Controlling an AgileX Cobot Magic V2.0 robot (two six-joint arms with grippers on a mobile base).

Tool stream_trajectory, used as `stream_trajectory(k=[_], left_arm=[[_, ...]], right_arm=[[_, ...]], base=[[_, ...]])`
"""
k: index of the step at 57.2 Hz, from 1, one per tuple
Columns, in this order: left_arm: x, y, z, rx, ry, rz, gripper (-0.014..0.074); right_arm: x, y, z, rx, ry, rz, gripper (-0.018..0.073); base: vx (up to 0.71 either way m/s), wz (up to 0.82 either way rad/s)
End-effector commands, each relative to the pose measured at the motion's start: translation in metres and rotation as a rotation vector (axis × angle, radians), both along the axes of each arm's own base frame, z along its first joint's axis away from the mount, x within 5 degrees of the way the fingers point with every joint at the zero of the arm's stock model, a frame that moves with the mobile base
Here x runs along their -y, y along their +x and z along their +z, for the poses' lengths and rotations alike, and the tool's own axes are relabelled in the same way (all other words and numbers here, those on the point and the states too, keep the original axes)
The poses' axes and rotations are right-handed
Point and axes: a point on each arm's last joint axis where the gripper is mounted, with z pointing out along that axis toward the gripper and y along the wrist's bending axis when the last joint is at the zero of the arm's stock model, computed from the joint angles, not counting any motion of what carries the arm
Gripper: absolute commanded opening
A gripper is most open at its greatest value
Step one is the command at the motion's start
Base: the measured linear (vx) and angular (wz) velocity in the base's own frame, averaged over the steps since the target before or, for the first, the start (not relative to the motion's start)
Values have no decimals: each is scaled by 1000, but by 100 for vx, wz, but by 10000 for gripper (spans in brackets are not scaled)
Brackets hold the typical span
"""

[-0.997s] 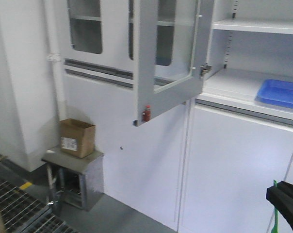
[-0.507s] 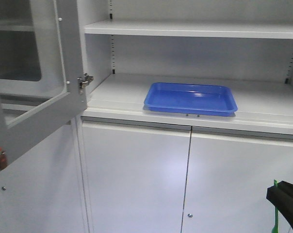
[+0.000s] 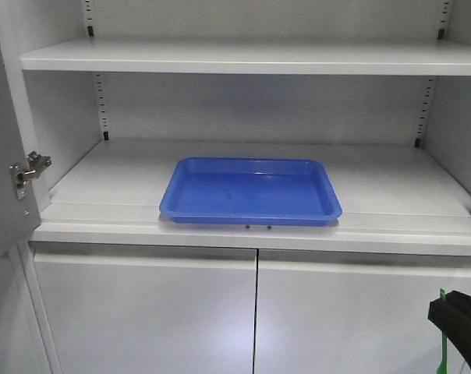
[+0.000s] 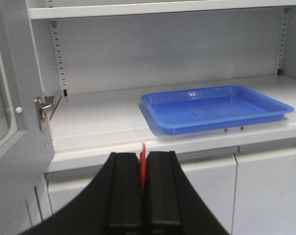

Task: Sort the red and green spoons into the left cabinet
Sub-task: 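Approach the blue tray on the cabinet shelf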

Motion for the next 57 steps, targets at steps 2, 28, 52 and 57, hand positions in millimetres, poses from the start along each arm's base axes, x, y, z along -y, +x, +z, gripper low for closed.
stream_trajectory(k=[2,28,52,57], left_arm=[[3,-2,15,83,-35,-32,-6],[3,-2,15,83,-35,-32,-6],[3,-2,15,83,-35,-32,-6],[3,-2,15,83,-35,-32,-6]], right_arm=[[-2,0,14,59,32,26,-6],[-2,0,14,59,32,26,-6],[-2,0,14,59,32,27,-6],[-2,0,14,59,32,27,-6]], base=[[38,-8],[37,-6],[26,-10],[20,-4]])
